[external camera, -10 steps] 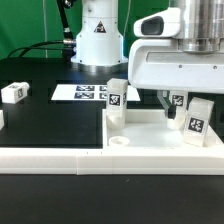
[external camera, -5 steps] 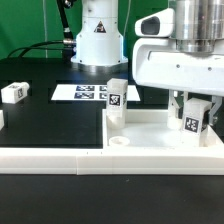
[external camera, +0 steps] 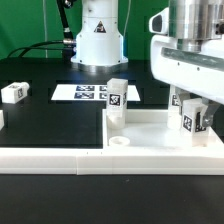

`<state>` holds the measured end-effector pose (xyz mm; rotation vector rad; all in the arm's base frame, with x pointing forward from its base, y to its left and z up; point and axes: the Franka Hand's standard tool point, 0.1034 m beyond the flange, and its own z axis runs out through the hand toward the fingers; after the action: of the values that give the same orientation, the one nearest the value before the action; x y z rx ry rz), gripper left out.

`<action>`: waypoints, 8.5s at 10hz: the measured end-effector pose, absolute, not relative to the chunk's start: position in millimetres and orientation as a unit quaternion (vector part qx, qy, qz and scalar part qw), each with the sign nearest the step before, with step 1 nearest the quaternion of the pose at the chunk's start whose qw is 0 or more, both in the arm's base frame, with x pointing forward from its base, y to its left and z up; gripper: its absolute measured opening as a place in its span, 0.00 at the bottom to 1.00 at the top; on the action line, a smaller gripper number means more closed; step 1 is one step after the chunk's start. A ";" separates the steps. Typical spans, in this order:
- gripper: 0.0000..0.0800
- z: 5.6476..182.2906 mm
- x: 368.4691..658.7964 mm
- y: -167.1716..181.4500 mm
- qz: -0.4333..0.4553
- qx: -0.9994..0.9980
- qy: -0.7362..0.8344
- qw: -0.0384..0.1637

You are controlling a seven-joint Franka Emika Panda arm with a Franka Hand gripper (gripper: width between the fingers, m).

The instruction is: Assemble square table

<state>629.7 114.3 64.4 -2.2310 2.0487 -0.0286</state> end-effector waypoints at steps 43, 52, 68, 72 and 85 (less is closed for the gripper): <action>0.39 63.0 622.6 107.4 0.005 -0.468 0.879 0.089; 0.81 62.5 622.4 107.0 0.003 -0.487 0.869 0.089; 0.81 116.7 600.2 18.2 -0.101 -0.797 0.585 0.115; 0.81 113.9 527.9 -84.8 -0.132 -0.902 0.407 0.059; 0.81 88.9 426.9 -222.8 -0.115 -0.982 0.146 -0.044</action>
Offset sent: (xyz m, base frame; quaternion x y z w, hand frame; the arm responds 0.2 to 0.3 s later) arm 0.0000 0.0000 0.0000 0.0000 0.0000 0.0650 0.9979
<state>426.9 -222.8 88.9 -3.1732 0.4733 -0.3702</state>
